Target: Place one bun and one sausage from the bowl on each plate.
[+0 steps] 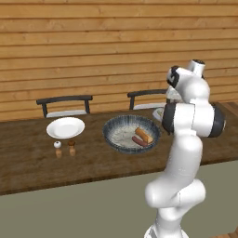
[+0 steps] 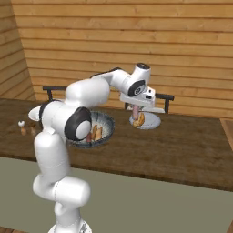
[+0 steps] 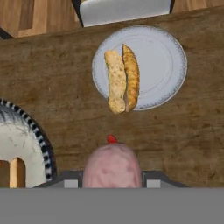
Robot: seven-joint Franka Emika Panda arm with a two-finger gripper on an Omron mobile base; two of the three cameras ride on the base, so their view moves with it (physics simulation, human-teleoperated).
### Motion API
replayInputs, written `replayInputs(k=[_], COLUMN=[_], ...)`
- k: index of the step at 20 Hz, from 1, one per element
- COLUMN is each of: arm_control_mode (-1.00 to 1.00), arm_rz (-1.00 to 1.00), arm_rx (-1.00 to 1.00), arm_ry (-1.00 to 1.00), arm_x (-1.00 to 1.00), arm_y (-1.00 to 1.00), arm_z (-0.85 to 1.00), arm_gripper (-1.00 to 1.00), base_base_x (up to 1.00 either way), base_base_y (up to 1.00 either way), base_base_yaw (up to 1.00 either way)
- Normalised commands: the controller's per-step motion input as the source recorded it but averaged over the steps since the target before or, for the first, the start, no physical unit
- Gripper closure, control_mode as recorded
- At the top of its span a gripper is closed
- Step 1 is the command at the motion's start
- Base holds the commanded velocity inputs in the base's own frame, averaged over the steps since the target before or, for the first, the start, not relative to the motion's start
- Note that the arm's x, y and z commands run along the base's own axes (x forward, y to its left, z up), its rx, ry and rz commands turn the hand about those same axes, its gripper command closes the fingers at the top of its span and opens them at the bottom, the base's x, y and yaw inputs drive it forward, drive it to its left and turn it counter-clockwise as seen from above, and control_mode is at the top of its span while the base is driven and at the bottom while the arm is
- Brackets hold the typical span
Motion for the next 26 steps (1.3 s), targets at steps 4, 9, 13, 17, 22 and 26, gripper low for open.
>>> replayInputs(k=[4, 9, 13, 17, 22, 26], arm_control_mode=[-1.0, -1.0, -1.0, -1.0, -1.0, -1.0], arm_rz=[0.0, 0.0, 0.0, 0.0, 0.0, 0.0], arm_rx=[0.02, 0.0, -0.05, -0.22, -0.02, 0.01], arm_ry=[0.05, 0.0, -0.01, -0.22, -0.08, -0.01], arm_x=[0.47, 0.65, 0.34, -0.03, 0.45, 0.47], arm_y=[-0.64, 0.0, 0.0, 0.0, -0.35, -0.22], arm_z=[-0.07, -0.2, -0.51, -0.92, -0.13, -0.01], arm_gripper=[1.0, 1.0, 1.0, 1.0, 1.0, 1.0], base_base_x=[0.0, 0.0, 0.0, 0.0, 0.0, 0.0], base_base_y=[0.0, 0.0, 0.0, 0.0, 0.0, 0.0], base_base_yaw=[0.0, 0.0, 0.0, 0.0, 0.0, 0.0])
